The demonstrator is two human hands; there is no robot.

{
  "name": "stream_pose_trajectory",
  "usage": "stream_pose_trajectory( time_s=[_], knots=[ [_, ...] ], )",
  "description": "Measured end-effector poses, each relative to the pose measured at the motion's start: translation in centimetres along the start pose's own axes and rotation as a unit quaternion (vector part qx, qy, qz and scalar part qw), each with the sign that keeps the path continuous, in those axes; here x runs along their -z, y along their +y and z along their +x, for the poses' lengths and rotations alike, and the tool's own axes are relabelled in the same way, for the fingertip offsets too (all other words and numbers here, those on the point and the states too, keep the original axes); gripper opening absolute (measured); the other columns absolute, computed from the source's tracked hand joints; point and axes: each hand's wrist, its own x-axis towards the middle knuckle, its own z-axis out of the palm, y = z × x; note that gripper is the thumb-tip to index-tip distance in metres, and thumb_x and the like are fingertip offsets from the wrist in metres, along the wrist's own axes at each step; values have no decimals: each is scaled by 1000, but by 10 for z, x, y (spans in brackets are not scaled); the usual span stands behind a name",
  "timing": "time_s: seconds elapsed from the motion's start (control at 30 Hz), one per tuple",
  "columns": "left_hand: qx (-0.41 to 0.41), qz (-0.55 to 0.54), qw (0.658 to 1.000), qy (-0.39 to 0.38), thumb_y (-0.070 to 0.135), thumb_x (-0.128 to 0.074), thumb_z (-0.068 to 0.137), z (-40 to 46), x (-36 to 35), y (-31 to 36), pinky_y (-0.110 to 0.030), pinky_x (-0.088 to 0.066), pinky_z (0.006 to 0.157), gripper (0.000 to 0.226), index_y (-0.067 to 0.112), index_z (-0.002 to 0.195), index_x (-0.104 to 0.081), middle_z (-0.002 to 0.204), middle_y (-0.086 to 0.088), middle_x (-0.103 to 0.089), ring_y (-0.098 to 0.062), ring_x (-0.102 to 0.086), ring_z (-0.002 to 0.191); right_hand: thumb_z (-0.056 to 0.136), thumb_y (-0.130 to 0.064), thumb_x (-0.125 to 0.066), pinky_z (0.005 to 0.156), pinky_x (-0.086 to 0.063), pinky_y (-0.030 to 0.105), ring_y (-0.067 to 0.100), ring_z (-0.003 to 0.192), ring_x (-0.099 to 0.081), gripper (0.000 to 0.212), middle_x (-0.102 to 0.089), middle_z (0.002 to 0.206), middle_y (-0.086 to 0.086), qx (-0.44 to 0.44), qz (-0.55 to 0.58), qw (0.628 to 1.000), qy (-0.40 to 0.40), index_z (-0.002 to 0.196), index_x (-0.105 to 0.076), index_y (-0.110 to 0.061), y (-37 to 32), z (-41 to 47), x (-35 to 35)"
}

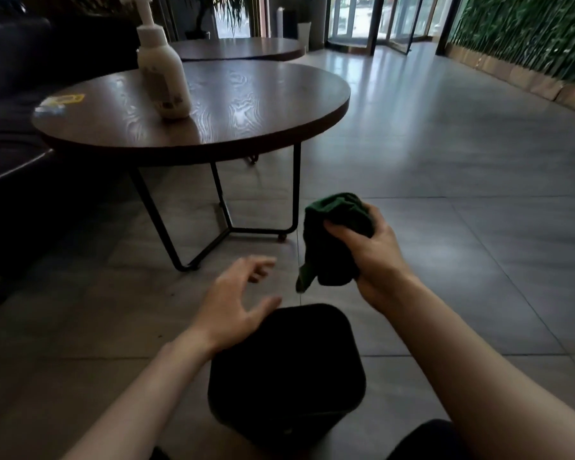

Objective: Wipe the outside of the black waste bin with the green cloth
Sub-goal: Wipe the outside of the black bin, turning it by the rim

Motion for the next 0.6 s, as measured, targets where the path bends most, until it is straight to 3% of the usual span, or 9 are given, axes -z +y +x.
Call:
stream_pose_trajectory(
  time_s=[0.13, 0.23, 0.3, 0.37, 0.4, 0.47, 0.6],
  knots=[
    [14, 189, 963, -191, 73, -61, 77, -67, -40, -58, -23, -42, 107, 75, 46, 144, -42, 136, 23, -50, 0, -48, 127, 86, -5, -80, 97, -60, 52, 27, 110, -72, 49, -73, 120, 9, -11, -22, 1000, 14, 129, -61, -21, 12, -2, 13],
    [10, 243, 926, -288, 75, -56, 79, -97, -66, -85, -20, -23, 119, 83, 46, 152, -29, 152, 22, -38, -4, -34, 143, 85, -4, -81, 98, -60, 51, 26, 111, -72, 51, -72, 120, 8, -8, -50, 999, 22, 131, -61, -19, 19, -5, 18],
    [-14, 281, 916, -287, 55, -56, 91, -105, -76, -95, -21, -17, 121, 69, 43, 153, -29, 157, 19, -36, -6, -30, 148, 85, -4, -81, 97, -60, 49, 25, 111, -72, 51, -72, 120, 7, -7, -67, 998, 20, 129, -62, -22, 22, -6, 22],
    [-36, 322, 904, -277, 34, -49, 100, -105, -80, -99, -26, -31, 114, 47, 43, 146, -41, 149, 18, -49, -9, -43, 141, 85, -5, -82, 96, -61, 47, 24, 111, -71, 50, -72, 120, 5, -10, -76, 997, 20, 127, -63, -24, 23, -7, 25],
    [-37, 341, 896, -282, 30, -46, 101, -104, -81, -99, -29, -40, 104, 39, 41, 138, -49, 139, 16, -59, -11, -53, 132, 85, -4, -82, 95, -62, 46, 23, 111, -71, 50, -72, 119, 5, -9, -79, 997, 20, 127, -63, -24, 24, -8, 26],
    [-25, 352, 890, -287, 30, -43, 99, -102, -81, -95, -34, -46, 84, 27, 36, 123, -56, 119, 8, -70, -17, -65, 113, 84, -3, -81, 95, -62, 45, 24, 111, -72, 49, -72, 118, 5, -4, -83, 996, 19, 125, -64, -24, 23, -9, 27],
    [-27, 294, 926, -233, 46, -48, 90, -81, -67, -88, -35, -50, 77, 24, 35, 110, -57, 100, 6, -75, -19, -70, 97, 82, -5, -84, 94, -62, 44, 21, 108, -74, 47, -75, 115, 4, 22, -119, 993, 1, 120, -67, -28, 11, -15, 30]
  ],
)
